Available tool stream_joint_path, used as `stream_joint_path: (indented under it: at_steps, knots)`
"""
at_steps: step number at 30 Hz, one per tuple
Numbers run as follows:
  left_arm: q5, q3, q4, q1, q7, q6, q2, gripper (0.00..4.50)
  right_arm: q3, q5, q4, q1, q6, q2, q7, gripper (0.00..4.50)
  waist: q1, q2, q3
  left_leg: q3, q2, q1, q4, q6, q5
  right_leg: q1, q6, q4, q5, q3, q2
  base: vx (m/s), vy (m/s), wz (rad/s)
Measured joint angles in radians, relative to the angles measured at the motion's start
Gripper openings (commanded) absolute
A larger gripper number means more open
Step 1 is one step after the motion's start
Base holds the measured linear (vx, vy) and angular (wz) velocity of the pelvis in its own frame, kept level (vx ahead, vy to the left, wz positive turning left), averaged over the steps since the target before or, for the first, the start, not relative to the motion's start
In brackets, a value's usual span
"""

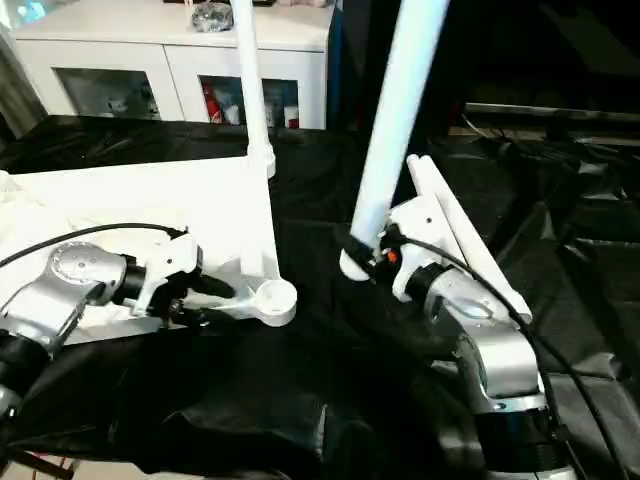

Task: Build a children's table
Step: Insert table leg to table base

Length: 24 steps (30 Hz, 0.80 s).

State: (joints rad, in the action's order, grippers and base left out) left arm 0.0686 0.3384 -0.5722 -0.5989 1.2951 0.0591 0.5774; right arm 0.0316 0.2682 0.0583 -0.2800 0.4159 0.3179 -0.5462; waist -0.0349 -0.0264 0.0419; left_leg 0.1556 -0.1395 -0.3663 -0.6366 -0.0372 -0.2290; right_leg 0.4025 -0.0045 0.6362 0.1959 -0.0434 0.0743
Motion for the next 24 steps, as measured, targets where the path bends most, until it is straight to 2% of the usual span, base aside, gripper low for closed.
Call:
stream_joint_path:
  at_steps: [4, 5, 7, 12, 13, 18, 19, 22, 24]
  knots:
    - [-0.020, 0.006, -0.049, -0.010, 0.007, -0.037, 0.000, 1.62, 0.000, -0.001, 0.000, 0.000, 0.000, 0.000, -0.004, 1.90, 0.000, 0.000, 0.000, 0.000, 0.000, 0.000, 0.001, 0.000, 0.000, 0.000, 0.000, -0.001, 0.000, 0.000, 0.000, 0.000, 0.000, 0.00]
    - [-0.026, 0.011, -0.066, -0.020, 0.008, -0.043, 0.000, 1.62, 0.000, -0.001, 0.000, 0.000, 0.000, 0.000, -0.005, 1.90, 0.000, 0.000, 0.000, 0.001, 0.000, 0.000, 0.001, 0.000, 0.000, 0.000, 0.000, -0.002, 0.000, 0.000, 0.000, 0.000, 0.000, 0.00]
    - [-0.036, 0.013, -0.093, -0.038, 0.010, -0.059, -0.002, 1.27, 0.002, -0.001, 0.000, 0.000, 0.000, 0.000, -0.007, 1.90, 0.000, 0.000, 0.000, 0.001, 0.000, 0.000, 0.001, 0.000, 0.000, 0.000, 0.000, -0.002, 0.000, 0.000, 0.000, 0.000, 0.000, 0.00]
    - [-0.057, 0.015, -0.151, -0.059, 0.026, -0.095, -0.009, 1.10, 0.009, -0.001, 0.000, 0.000, 0.000, 0.000, -0.008, 1.90, -0.001, 0.000, 0.000, 0.002, -0.001, 0.000, 0.002, 0.000, 0.000, 0.000, 0.000, -0.004, 0.000, 0.000, 0.000, 0.000, 0.000, 0.00]
    - [-0.061, 0.015, -0.156, -0.059, 0.028, -0.099, -0.009, 0.85, 0.009, -0.001, 0.000, 0.000, 0.000, 0.001, -0.008, 1.90, -0.001, 0.000, 0.000, 0.002, -0.001, -0.001, 0.002, 0.000, 0.000, 0.000, 0.000, -0.004, 0.000, 0.000, 0.000, 0.000, 0.000, 0.00]
    - [-0.064, 0.015, -0.182, -0.064, 0.045, -0.125, -0.013, 0.65, 0.009, -0.001, 0.000, 0.000, 0.000, 0.001, -0.008, 1.90, -0.001, 0.000, 0.000, 0.002, -0.001, 0.000, 0.003, 0.000, 0.000, 0.000, 0.000, -0.004, 0.000, 0.000, 0.000, 0.000, 0.000, 0.00]
    - [-0.064, 0.015, -0.188, -0.066, 0.045, -0.128, -0.015, 0.42, 0.009, -0.001, 0.000, 0.000, 0.000, 0.001, -0.008, 1.90, -0.001, 0.000, 0.000, 0.003, -0.001, 0.000, 0.003, 0.000, 0.000, 0.000, 0.000, -0.004, 0.000, 0.000, 0.000, 0.000, 0.000, 0.00]
    - [-0.063, 0.013, -0.193, -0.066, 0.054, -0.130, -0.020, 0.33, 0.008, 0.004, 0.000, -0.001, 0.002, -0.001, -0.010, 1.90, -0.001, 0.000, 0.000, 0.004, -0.002, 0.000, 0.003, 0.000, 0.000, 0.000, 0.000, -0.004, 0.000, 0.000, 0.000, 0.000, 0.000, 0.00]
    - [-0.052, -0.003, -0.190, -0.062, 0.062, -0.118, -0.027, 0.08, 0.008, 0.015, 0.000, -0.010, 0.013, -0.005, -0.022, 1.90, -0.001, 0.000, 0.000, 0.005, -0.003, 0.000, 0.003, 0.000, 0.000, 0.000, -0.001, -0.004, 0.000, 0.000, 0.000, 0.000, 0.000, 0.00]
